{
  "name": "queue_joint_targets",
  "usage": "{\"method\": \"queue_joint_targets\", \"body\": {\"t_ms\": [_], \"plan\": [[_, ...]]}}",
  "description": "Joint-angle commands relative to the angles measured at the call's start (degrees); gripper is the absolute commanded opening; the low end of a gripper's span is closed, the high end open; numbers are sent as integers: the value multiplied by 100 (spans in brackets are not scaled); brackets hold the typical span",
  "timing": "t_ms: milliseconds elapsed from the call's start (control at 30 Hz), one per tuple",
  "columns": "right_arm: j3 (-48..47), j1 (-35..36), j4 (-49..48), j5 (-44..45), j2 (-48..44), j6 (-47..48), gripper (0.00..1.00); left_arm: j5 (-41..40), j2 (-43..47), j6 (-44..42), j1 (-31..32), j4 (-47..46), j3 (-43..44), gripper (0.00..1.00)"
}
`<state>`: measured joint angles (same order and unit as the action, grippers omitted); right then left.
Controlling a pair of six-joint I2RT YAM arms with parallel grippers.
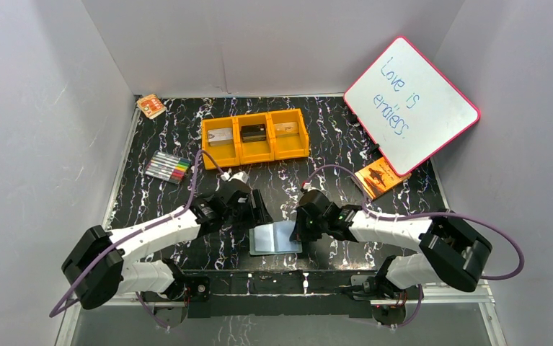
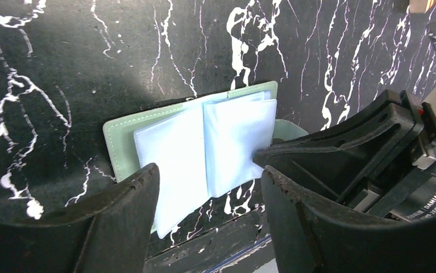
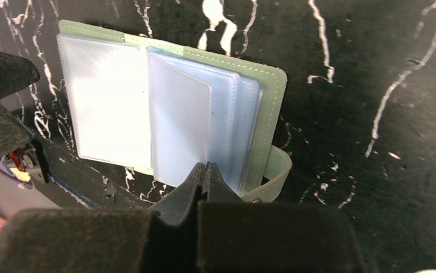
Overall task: Put the credit cards into the card holder
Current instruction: Open the card holder at the center of the board.
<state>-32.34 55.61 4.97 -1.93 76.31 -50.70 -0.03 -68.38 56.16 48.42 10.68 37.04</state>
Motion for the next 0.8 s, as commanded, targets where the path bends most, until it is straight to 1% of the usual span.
{"method": "queue_joint_targets", "body": {"t_ms": [0,133,333,367,433,533,633,767], "plan": [[62,18,387,545,-216,-167,0,391,-341,-15,-35,-422,-4,61],[84,11,571,720,-257,-187,0,519,-733,-83,-17,-626,8,55],[-16,5,1108,898,-438,-106,34,515,-981,-170,-15,-744,-33,48],[-44,6,1228,927,-543,-82,39,517,-987,-179,-17,-757,-49,47],[-143,5,1511,984,-798,9,45,513,-1006,-184,-16,-769,-69,46],[-431,11,1762,872,-1143,372,49,508,-996,-200,-17,-741,-53,45],[-640,23,1554,489,-1397,734,49,470,-955,-226,-17,-701,-32,45],[-923,27,1302,49,-1257,879,48,428,-890,-208,-17,-665,16,44]]}}
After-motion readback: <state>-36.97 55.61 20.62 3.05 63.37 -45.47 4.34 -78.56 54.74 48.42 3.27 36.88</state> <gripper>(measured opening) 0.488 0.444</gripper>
